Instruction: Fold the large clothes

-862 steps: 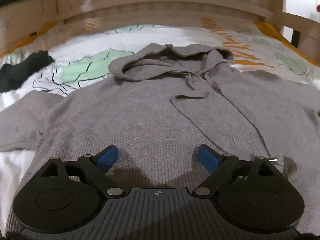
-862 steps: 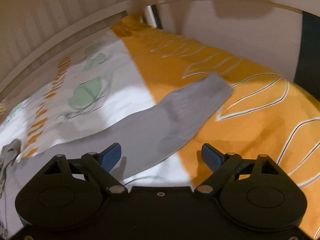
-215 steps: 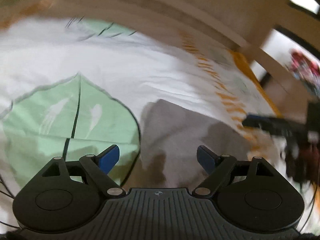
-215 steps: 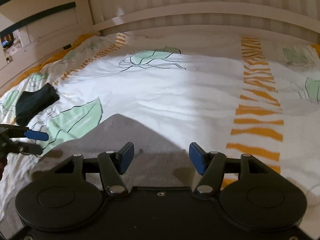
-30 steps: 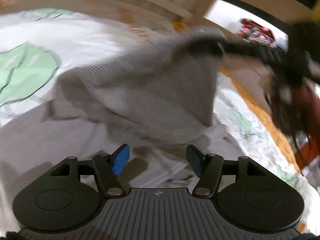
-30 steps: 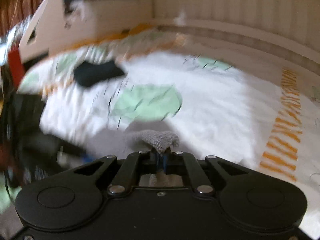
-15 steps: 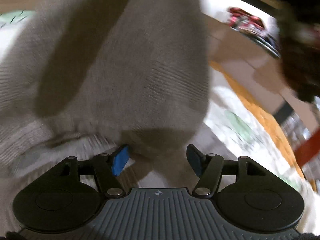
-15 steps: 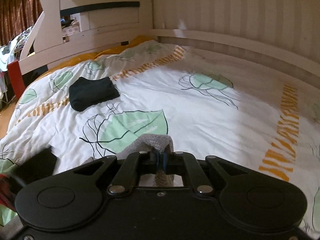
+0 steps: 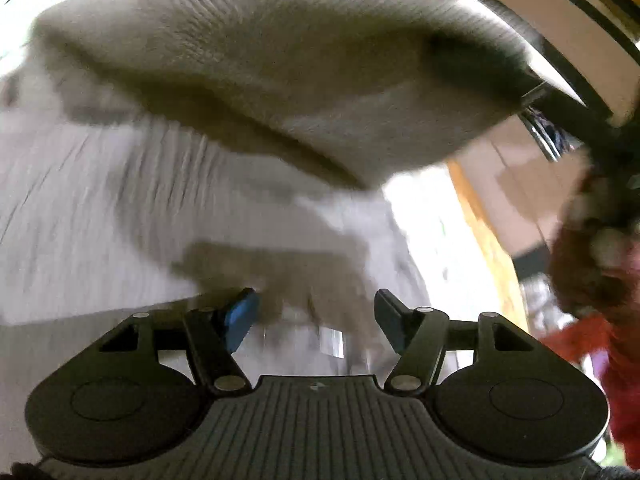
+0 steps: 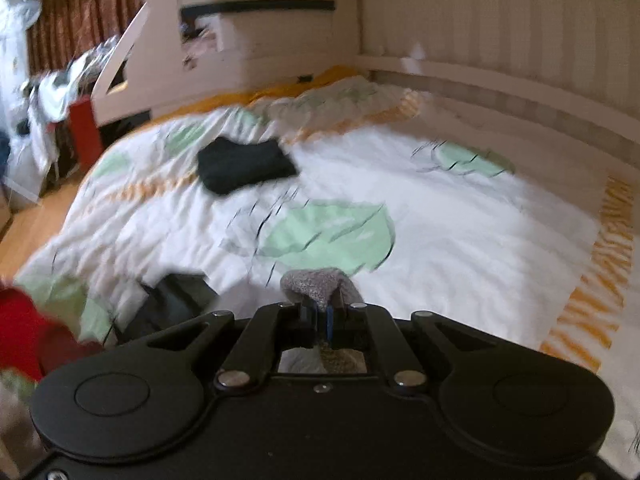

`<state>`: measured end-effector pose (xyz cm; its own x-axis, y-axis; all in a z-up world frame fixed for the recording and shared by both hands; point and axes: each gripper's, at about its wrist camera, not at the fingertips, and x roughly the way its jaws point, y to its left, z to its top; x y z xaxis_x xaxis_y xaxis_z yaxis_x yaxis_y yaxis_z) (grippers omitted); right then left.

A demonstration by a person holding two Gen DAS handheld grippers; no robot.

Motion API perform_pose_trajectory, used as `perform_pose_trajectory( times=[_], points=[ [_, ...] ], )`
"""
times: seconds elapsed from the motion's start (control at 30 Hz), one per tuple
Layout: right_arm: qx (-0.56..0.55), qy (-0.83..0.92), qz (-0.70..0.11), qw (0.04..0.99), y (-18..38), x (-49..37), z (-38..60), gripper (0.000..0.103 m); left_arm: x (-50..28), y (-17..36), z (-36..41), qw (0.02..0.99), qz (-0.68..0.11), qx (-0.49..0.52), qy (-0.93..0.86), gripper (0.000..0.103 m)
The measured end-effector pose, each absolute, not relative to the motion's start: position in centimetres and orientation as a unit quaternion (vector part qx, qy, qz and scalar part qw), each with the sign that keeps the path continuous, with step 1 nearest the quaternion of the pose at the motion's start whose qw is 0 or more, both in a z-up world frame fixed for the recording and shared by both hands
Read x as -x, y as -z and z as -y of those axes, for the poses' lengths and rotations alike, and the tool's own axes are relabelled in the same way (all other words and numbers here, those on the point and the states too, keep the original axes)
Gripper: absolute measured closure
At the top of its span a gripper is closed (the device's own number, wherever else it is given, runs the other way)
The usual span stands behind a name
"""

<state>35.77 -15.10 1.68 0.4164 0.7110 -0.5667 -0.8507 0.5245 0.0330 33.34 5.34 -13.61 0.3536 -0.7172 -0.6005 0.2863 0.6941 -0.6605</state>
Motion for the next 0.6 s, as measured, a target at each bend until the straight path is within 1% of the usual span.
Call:
perform_pose_trajectory(
  times=[0.13, 0.23, 0.33, 0.43, 0.47, 0.53, 0.57, 0.6],
  points=[
    [0.18, -0.477, -0.279, 0.814, 2.1, -30.5, 14.9, 0.091, -27.9, 13.8, -8.1, 0.782, -0.481, 0.223, 0.327, 0.038],
    [0.208, -0.471, -0.289, 0.807, 5.1, -27.7, 14.7, 0.087, -26.4, 13.0, -10.6, 0.801, -0.457, 0.227, 0.314, 0.036],
    [0.214, -0.468, -0.311, 0.799, 7.7, -26.1, 14.5, 0.086, -27.2, 12.2, -13.3, 0.821, -0.426, 0.257, 0.28, 0.033],
    [0.211, -0.465, -0.33, 0.794, 9.4, -25.1, 14.3, 0.086, -28.9, 11.3, -14.1, 0.834, -0.4, 0.292, 0.243, 0.03],
    [0.202, -0.464, -0.335, 0.795, 9.5, -24.9, 14.5, 0.086, -30.0, 11.2, -14.3, 0.84, -0.394, 0.295, 0.229, 0.03],
    [0.142, -0.454, -0.342, 0.81, 8.7, -25.6, 15.9, 0.086, -31.4, 10.6, -14.6, 0.846, -0.382, 0.303, 0.215, 0.03],
    [0.104, -0.441, -0.342, 0.823, 8.1, -26.4, 16.9, 0.085, -32.2, 10.4, -14.4, 0.848, -0.376, 0.309, 0.209, 0.03],
    [0.073, -0.426, -0.343, 0.834, 7.6, -27.2, 17.9, 0.071, -32.5, 10.5, -14.2, 0.85, -0.371, 0.313, 0.203, 0.03]
  ],
)
